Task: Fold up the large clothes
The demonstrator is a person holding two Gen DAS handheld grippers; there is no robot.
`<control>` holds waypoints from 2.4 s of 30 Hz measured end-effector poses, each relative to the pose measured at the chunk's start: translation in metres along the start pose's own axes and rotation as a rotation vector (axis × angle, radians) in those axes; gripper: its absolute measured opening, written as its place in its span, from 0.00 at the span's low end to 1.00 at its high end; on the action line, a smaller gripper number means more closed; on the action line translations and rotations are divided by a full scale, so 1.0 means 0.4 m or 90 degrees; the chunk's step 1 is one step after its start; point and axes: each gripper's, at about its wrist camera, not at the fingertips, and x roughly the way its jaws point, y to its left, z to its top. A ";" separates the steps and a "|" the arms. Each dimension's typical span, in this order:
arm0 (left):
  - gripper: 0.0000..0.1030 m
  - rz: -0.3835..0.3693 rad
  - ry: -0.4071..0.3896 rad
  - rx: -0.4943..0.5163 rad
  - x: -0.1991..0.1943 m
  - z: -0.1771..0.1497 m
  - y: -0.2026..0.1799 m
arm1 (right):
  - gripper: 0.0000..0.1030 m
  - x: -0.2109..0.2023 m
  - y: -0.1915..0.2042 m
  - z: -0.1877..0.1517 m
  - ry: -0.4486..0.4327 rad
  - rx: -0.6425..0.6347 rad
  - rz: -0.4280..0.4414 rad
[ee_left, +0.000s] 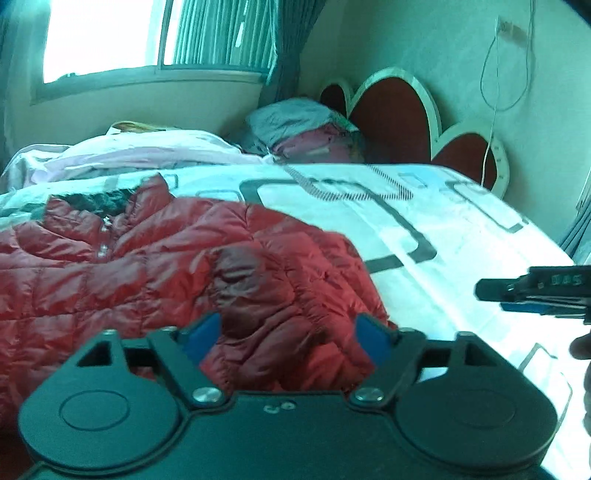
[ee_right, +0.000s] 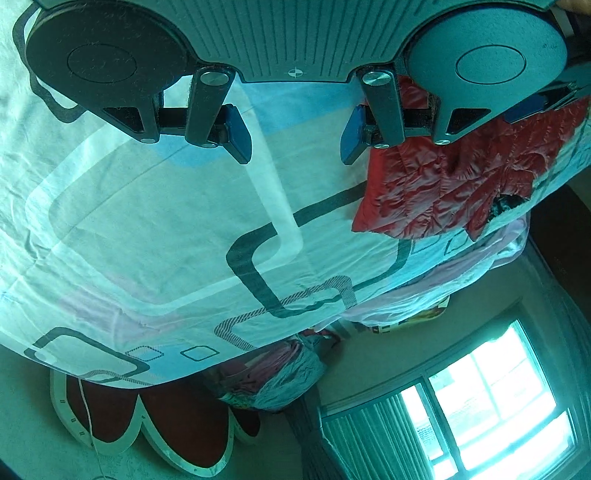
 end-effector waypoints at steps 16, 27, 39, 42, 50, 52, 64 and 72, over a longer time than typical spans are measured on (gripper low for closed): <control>0.41 0.274 -0.020 -0.150 -0.234 -0.109 0.504 | 0.49 0.202 0.287 -0.069 0.103 -0.063 0.133; 0.43 0.239 0.026 -0.116 -0.196 -0.158 0.528 | 0.13 0.191 0.305 -0.133 0.112 -0.122 0.087; 0.67 0.207 -0.030 -0.064 -0.186 -0.001 0.582 | 0.35 0.186 0.399 -0.054 0.019 -0.202 0.077; 0.67 0.215 0.003 -0.049 -0.113 -0.004 0.606 | 0.35 0.248 0.455 -0.056 0.040 -0.251 0.089; 0.71 0.230 0.024 -0.068 -0.078 -0.047 0.681 | 0.35 0.355 0.437 -0.094 0.063 -0.271 0.034; 0.66 0.238 0.026 -0.068 -0.095 -0.036 0.676 | 0.35 0.351 0.444 -0.089 0.063 -0.277 0.027; 0.67 0.200 0.007 -0.001 -0.184 -0.089 0.459 | 0.60 0.190 0.525 -0.171 0.030 -0.319 0.080; 0.73 0.223 0.040 -0.020 -0.167 -0.119 0.489 | 0.60 0.239 0.517 -0.220 0.054 -0.348 0.059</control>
